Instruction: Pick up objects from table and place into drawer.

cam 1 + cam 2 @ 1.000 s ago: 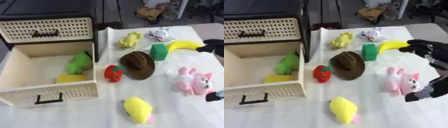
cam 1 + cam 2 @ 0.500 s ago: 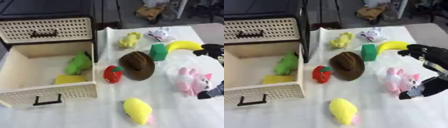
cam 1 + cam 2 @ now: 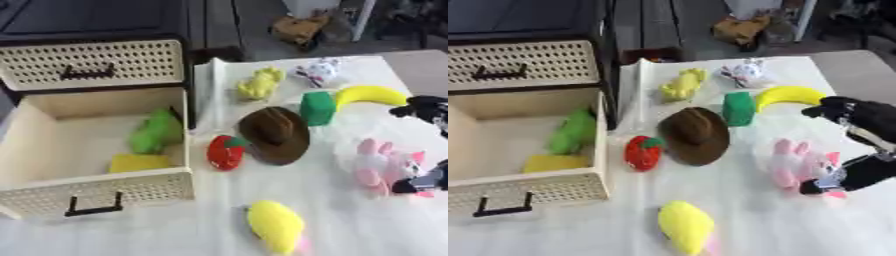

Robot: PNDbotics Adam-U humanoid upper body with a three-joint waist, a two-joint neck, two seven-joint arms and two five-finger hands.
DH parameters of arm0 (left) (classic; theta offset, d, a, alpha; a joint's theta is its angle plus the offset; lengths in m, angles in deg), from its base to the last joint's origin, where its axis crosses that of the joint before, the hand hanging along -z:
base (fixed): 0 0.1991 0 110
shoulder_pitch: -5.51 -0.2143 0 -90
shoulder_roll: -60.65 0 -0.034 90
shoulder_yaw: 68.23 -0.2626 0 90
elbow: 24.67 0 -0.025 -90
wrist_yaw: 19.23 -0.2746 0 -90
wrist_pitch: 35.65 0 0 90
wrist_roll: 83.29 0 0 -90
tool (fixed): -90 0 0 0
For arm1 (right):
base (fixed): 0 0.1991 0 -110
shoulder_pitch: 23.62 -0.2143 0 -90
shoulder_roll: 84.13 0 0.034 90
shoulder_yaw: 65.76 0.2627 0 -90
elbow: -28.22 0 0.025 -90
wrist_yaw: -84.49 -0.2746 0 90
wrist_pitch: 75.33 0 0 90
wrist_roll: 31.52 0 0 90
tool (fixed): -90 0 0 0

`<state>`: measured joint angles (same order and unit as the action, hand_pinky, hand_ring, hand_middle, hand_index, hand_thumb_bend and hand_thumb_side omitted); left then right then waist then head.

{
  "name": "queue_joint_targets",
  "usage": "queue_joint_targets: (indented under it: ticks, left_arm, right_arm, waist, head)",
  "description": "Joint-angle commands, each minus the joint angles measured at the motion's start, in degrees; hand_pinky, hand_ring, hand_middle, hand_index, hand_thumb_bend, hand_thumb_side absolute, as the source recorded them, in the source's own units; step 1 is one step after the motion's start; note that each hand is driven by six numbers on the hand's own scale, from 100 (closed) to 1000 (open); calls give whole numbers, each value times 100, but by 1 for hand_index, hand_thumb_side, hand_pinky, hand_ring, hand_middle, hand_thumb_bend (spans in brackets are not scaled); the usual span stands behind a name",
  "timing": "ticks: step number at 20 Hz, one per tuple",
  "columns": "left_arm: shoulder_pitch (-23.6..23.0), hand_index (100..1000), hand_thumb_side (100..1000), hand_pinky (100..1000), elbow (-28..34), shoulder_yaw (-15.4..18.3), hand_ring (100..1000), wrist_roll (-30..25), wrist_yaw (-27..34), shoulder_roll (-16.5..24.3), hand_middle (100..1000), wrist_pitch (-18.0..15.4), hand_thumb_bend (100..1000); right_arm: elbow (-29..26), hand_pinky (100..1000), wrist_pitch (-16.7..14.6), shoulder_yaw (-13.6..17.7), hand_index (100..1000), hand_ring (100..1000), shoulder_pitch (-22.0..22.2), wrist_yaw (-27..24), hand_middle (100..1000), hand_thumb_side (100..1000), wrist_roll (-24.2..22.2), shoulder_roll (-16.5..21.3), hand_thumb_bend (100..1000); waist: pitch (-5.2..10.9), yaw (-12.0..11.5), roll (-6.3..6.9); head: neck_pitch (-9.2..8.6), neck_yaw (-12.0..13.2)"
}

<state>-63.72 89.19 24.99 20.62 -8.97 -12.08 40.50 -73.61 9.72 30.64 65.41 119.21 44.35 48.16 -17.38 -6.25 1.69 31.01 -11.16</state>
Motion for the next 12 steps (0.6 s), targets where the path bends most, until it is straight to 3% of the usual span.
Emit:
queue_joint_targets:
  ticks: [1, 7, 12]
  left_arm:
    - [30, 904, 1000, 556, 74, 95, 747, -12, -13, 92, 659, 3, 100]
    - [-1, 904, 1000, 554, 74, 110, 747, -24, -17, 29, 658, 14, 100]
    - [-12, 903, 1000, 552, 74, 124, 746, -13, -14, -12, 657, 43, 100]
  right_arm:
    - [128, 877, 5, 21, 973, 1000, -56, 108, 849, 690, 20, 150, 859]
    - [710, 876, -27, -170, 968, 1000, -325, 237, 842, 622, -225, 78, 815]
    - [938, 867, -140, -298, 930, 1000, -477, 325, 808, 622, -203, 22, 814]
  waist:
    - [63, -11, -5]
    - [26, -67, 3]
    - [0, -103, 7]
  head:
    - [-86, -16]
    - [-136, -48]
    - [-147, -69]
